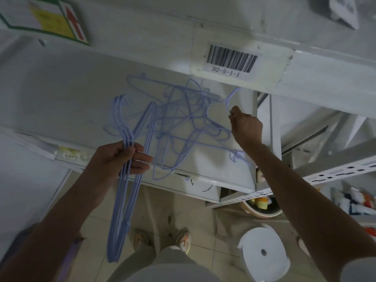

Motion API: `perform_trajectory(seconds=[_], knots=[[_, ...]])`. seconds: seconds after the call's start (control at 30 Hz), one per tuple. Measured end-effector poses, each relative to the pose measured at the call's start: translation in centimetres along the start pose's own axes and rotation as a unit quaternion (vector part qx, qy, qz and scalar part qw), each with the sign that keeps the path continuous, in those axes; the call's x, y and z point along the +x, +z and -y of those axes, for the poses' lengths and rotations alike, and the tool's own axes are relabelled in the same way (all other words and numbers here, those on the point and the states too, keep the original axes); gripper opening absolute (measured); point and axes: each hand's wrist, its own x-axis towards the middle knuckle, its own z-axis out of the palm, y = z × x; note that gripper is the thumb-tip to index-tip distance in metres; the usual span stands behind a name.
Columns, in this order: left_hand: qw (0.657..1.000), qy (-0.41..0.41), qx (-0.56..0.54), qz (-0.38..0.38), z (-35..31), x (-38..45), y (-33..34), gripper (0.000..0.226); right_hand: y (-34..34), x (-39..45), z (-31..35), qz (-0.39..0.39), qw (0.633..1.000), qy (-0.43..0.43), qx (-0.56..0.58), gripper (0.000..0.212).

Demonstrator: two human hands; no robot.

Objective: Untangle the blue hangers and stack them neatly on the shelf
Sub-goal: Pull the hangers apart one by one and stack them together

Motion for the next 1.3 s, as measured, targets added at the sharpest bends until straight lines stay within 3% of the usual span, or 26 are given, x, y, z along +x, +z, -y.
perform_trajectory(seconds=[0.27, 0.4, 0.47, 0.57, 0.67, 0.73, 0.83, 1.3], knots=[[0.999, 0.006, -0.023, -0.043, -0.1, -1.4, -2.8, 0.027, -1.2, 1.3, 1.0, -0.039, 0.994, 0.05, 0.09, 0.021], [0.998, -0.001, -0.031, -0.055, 0.3, -1.3, -3.7, 0.027, -1.1, 1.9, 2.1, 0.052, 0.979, 0.105, 0.167, 0.016], [0.998, -0.008, -0.03, -0.057, 0.8, -0.9, -4.0, 0.028, 0.0, 1.9, 3.5, 0.093, 0.926, 0.219, 0.292, 0.012], [0.997, -0.017, -0.033, -0.064, 2.0, -0.5, -4.3, 0.029, 2.7, -0.2, 6.6, 0.063, 0.82, 0.339, 0.458, 0.026], [0.997, -0.025, -0.039, -0.068, 3.1, -0.5, -4.1, 0.028, 5.0, -2.6, 10.7, 0.057, 0.75, 0.417, 0.51, 0.032], [0.996, -0.027, -0.044, -0.066, 3.5, -0.5, -4.1, 0.027, 6.0, -3.6, 13.5, 0.071, 0.729, 0.452, 0.509, 0.026], [0.997, -0.024, -0.044, -0.062, 3.5, -0.5, -4.5, 0.028, 6.7, -4.6, 16.8, 0.073, 0.736, 0.485, 0.466, 0.014], [0.998, 0.003, -0.041, -0.057, 3.5, -1.1, -6.2, 0.027, 6.7, -3.2, 19.2, 0.062, 0.745, 0.476, 0.463, 0.013]])
